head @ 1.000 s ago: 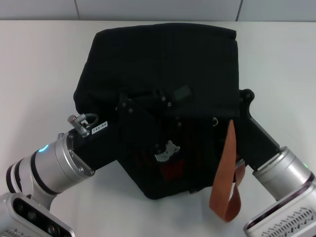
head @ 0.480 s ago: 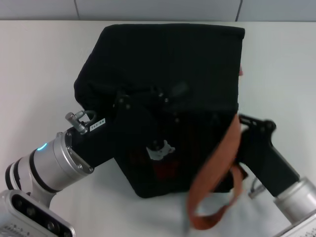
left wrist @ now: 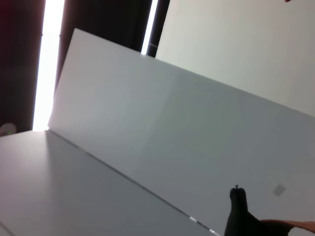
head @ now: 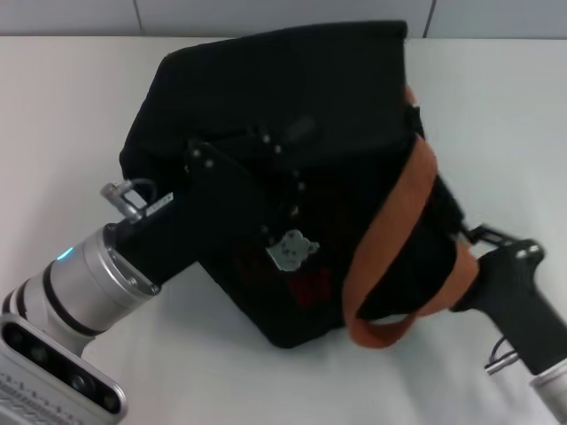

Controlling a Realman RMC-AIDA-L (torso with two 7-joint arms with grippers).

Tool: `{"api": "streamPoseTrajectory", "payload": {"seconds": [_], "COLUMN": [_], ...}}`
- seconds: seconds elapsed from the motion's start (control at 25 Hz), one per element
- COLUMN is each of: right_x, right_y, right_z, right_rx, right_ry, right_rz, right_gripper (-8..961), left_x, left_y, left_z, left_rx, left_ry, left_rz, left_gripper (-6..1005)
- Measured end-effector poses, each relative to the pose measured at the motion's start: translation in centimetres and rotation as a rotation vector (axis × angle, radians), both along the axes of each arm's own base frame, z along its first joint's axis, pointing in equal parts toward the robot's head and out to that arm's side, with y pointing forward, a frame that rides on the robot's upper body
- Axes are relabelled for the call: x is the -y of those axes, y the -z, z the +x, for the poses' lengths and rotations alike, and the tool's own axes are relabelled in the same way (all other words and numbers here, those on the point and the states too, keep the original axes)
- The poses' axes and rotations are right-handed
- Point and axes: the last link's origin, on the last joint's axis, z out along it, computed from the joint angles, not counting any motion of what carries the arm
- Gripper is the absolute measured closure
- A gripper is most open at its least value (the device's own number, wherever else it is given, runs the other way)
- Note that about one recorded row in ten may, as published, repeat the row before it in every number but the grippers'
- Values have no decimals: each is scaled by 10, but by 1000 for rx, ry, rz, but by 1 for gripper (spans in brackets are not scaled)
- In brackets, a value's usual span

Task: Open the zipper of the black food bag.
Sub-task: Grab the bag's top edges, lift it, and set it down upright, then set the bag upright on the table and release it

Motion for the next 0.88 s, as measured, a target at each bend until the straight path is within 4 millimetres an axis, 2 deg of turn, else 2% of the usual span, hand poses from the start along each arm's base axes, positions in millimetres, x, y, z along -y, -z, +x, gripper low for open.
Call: {"api": "streamPoseTrajectory", "payload": {"seconds": [0.04, 0.12, 0.16, 0.32, 0.4, 0.56, 0.64, 0.68, 0.88], "right_x": [4, 6, 9, 12, 11, 6, 2, 2, -1], "right_y": [-10, -15, -26, -39, -43, -49, -50, -50, -52], "right_z": [-5, -7, -9, -9, -8, -8, -9, -9, -11], "right_rx": [-81, -126, -221, -335, -390, -484, -542, -542, -614], "right_ry": [-27, -39, -62, -86, -93, -92, -92, -92, -103], "right_rz": [35, 51, 68, 55, 35, -10, -50, -50, -110], "right_gripper": [915, 895, 885, 844, 785, 668, 575, 529, 343], "left_x": [1, 2, 2, 5, 9, 17, 22, 22, 25], "left_y": [-3, -5, -7, -17, -19, -8, 6, 6, 27], "left_z": [-3, -6, -9, -30, -49, -72, -74, -74, -54], "left_rx": [52, 86, 125, 283, 363, 358, 339, 339, 326], "left_ry": [-58, -99, -145, -343, -481, -643, -699, -699, -667], "left_rz": [-10, -18, -26, -101, -159, -231, -312, -312, -447], "left_gripper": [923, 923, 923, 922, 922, 924, 925, 925, 927]}}
